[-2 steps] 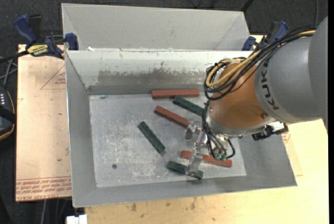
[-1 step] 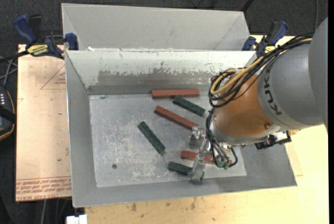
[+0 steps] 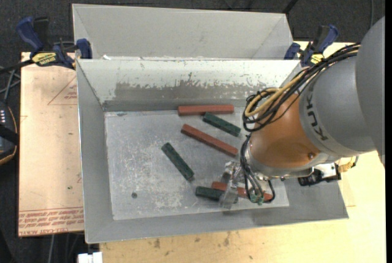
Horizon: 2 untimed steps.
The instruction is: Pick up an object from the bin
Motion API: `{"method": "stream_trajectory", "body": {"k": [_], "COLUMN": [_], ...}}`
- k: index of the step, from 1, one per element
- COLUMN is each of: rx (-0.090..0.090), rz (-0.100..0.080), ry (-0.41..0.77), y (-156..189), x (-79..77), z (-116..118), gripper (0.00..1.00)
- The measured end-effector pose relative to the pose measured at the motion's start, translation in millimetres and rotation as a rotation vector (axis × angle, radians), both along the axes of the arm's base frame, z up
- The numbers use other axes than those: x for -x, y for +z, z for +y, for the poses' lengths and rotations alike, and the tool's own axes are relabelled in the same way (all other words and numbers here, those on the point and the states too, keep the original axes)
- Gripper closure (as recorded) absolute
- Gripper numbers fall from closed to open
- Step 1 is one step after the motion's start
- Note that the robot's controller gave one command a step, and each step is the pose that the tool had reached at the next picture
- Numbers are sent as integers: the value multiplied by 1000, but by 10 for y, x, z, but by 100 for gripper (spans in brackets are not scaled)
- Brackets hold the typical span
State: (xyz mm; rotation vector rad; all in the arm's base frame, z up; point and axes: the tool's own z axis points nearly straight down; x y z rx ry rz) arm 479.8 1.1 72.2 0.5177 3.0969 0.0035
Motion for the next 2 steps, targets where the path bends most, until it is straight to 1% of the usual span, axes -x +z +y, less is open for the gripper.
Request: {"method": "stream_trajectory", "body": {"k": [1, 2], "rx": [0, 2], "rz": [0, -1], "ry": [0, 33], "y": [0, 1507], "x": [0, -164], "z": [0, -140], "gripper": [100, 100]}}
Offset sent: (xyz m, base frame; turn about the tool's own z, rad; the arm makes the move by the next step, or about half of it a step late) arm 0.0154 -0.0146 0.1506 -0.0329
